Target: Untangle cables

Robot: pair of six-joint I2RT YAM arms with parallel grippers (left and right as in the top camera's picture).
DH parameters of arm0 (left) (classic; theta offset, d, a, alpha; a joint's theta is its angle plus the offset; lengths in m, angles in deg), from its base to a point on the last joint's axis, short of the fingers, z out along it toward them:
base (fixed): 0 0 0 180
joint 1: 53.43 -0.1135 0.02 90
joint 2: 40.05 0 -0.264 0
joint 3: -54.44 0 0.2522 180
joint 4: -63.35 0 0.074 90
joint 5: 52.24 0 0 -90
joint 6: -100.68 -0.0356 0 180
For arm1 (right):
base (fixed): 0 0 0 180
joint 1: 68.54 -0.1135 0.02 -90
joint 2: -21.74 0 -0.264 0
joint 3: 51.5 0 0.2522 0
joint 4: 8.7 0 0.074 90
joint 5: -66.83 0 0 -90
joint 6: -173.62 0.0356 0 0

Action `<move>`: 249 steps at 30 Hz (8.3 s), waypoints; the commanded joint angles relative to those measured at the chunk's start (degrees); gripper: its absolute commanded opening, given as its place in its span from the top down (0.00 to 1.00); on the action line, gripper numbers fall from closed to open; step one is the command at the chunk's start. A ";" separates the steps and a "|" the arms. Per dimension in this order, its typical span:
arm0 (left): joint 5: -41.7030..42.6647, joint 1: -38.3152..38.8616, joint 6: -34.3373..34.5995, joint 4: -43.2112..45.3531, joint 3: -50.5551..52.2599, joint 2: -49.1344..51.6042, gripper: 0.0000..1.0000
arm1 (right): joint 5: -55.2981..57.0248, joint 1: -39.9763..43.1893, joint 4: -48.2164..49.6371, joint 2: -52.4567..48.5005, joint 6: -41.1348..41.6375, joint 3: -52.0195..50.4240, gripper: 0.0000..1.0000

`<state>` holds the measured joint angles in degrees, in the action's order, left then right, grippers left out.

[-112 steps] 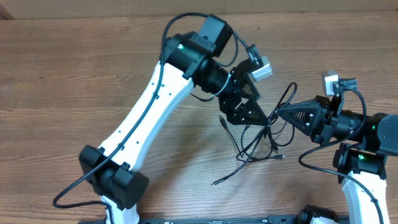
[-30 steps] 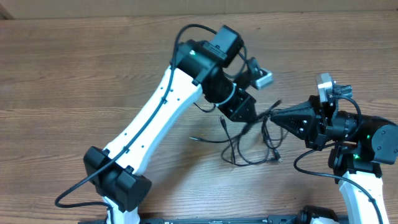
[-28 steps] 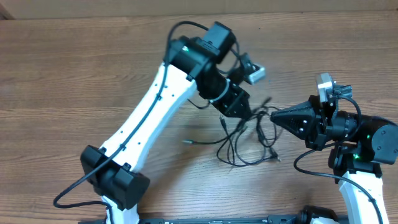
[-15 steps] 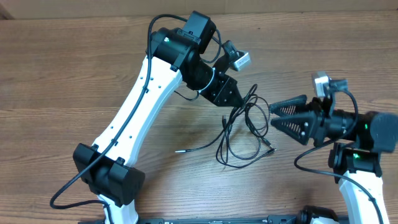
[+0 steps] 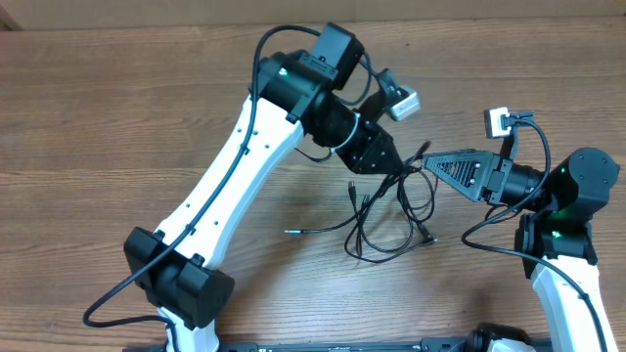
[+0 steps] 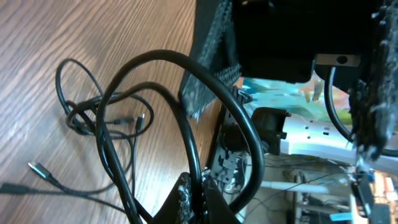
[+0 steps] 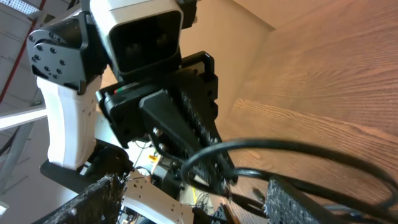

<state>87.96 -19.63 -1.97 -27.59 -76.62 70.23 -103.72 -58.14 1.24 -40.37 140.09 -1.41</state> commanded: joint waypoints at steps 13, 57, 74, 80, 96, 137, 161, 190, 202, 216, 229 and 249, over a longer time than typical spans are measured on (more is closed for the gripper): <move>-0.22 3.39 -2.16 2.71 -0.07 0.09 0.96 | 2.14 -0.15 -0.09 0.04 -0.76 0.48 0.53; -17.44 -10.69 -1.53 -10.12 -0.07 0.09 0.96 | -9.38 33.31 -0.50 0.04 -0.74 0.44 0.96; -11.15 -11.28 -1.60 -8.09 -0.07 0.09 0.96 | -9.38 40.30 -4.76 0.04 -0.81 0.42 0.59; -3.67 -10.86 -1.77 -4.59 -0.07 0.09 0.96 | -9.38 39.60 -12.46 0.04 -1.29 0.37 0.01; -0.90 -1.49 -1.46 2.71 -0.07 0.09 0.96 | -0.63 12.70 -19.15 0.02 -4.26 0.35 0.00; -11.98 -6.45 10.36 1.97 -0.07 0.09 0.96 | -3.52 13.81 -8.63 0.04 9.20 0.37 0.96; -35.78 -9.68 10.51 -5.31 -0.07 0.09 0.96 | -9.35 36.22 -6.10 0.04 12.79 0.37 0.96; 11.72 -10.93 2.12 4.37 -0.11 0.07 0.96 | -9.35 27.36 -8.00 0.04 5.81 0.37 0.03; 26.99 -10.91 2.19 7.56 -0.20 0.07 0.96 | -3.45 4.33 -9.27 -3.15 -3.67 -0.79 0.00; 27.19 -10.78 2.34 7.56 -0.20 0.07 0.96 | -1.55 -0.26 -10.78 -14.01 -12.07 -1.49 0.00; 14.62 -10.54 2.38 8.83 -0.20 0.07 0.96 | -1.60 -8.74 -10.29 -13.99 -14.51 -1.49 0.70; -13.42 -10.10 5.81 -5.51 -0.09 0.09 0.00 | -3.52 -8.07 49.94 -13.99 32.68 -1.44 0.96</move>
<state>70.21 -30.54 3.06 -32.93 -76.62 70.23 -107.05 -66.67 48.08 -54.70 161.42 -3.50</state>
